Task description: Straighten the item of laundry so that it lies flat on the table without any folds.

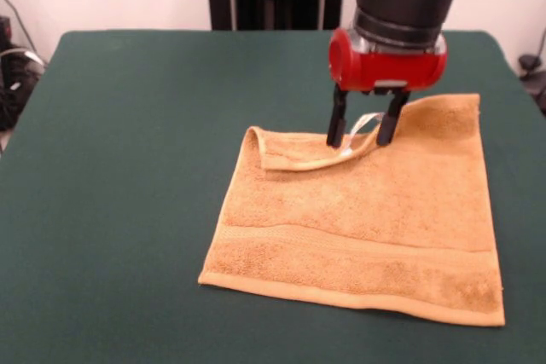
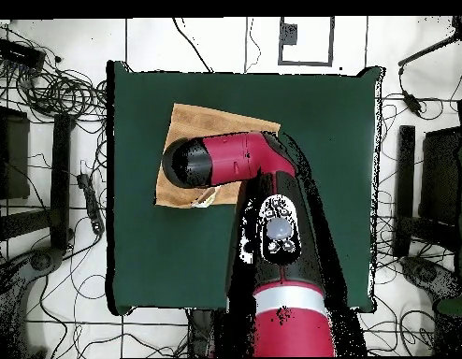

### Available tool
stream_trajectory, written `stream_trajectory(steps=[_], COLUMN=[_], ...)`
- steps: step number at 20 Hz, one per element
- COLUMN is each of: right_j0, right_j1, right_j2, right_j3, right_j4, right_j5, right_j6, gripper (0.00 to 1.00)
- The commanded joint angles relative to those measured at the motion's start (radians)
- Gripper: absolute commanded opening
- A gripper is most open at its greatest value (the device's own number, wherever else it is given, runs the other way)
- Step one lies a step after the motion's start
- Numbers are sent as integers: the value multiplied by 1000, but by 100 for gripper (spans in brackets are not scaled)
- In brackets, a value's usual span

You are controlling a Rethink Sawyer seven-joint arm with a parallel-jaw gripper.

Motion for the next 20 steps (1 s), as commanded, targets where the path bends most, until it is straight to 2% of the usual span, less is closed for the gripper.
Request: stream_trajectory(steps=[1, 7, 13, 20], right_j0=[15, 15, -10, 26], right_j1=[174, 223, 219, 209], right_j2=[26, 20, 63, 13], right_j3=[-55, -96, -60, -37], right_j4=[-14, -30, -17, -50], right_j5=[25, 23, -34, -35], right_j6=[98, 71, 42, 62], gripper=[100, 100, 100, 100])
